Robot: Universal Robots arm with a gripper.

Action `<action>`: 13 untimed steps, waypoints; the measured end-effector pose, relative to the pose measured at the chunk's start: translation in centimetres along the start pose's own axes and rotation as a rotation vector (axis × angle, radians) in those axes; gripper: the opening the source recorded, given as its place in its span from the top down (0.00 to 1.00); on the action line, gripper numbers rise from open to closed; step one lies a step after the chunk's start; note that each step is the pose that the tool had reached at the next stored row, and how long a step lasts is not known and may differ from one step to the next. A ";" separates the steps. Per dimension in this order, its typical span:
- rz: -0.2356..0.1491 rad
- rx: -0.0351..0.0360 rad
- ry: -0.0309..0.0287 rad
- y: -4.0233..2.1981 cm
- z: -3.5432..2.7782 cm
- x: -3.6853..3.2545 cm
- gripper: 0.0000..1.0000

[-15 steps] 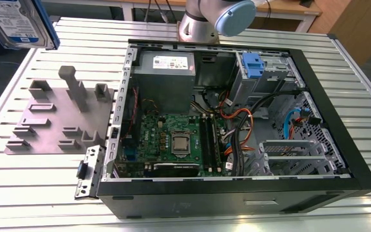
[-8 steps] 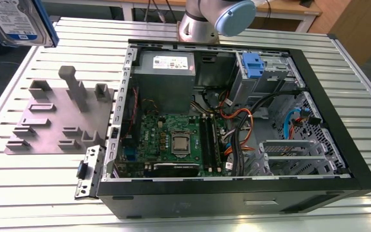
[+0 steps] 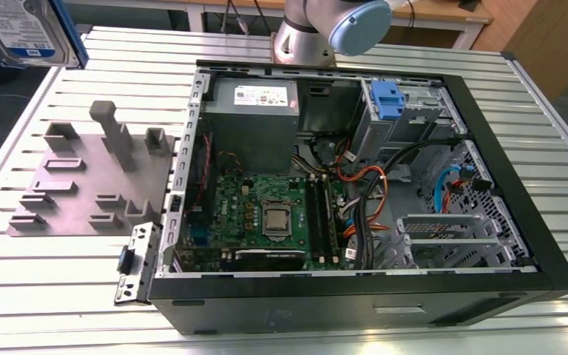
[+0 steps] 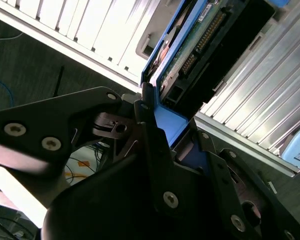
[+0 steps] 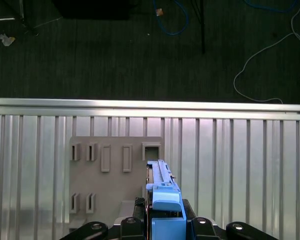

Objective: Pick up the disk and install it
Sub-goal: 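Pick up the disk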

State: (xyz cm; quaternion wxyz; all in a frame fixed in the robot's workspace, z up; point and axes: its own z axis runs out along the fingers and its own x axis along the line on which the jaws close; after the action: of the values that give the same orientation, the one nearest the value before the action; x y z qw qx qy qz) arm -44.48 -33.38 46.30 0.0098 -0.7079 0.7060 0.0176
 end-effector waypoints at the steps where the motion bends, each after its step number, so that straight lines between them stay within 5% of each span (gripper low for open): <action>1: 0.000 0.0000 0.0000 0.00 -0.06 0.00 0.64; 13: 0.000 0.0000 0.0000 0.00 -0.21 -0.01 0.64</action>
State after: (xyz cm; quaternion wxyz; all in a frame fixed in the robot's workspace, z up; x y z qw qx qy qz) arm -44.48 -33.38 46.51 0.0098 -0.7079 0.7060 0.0177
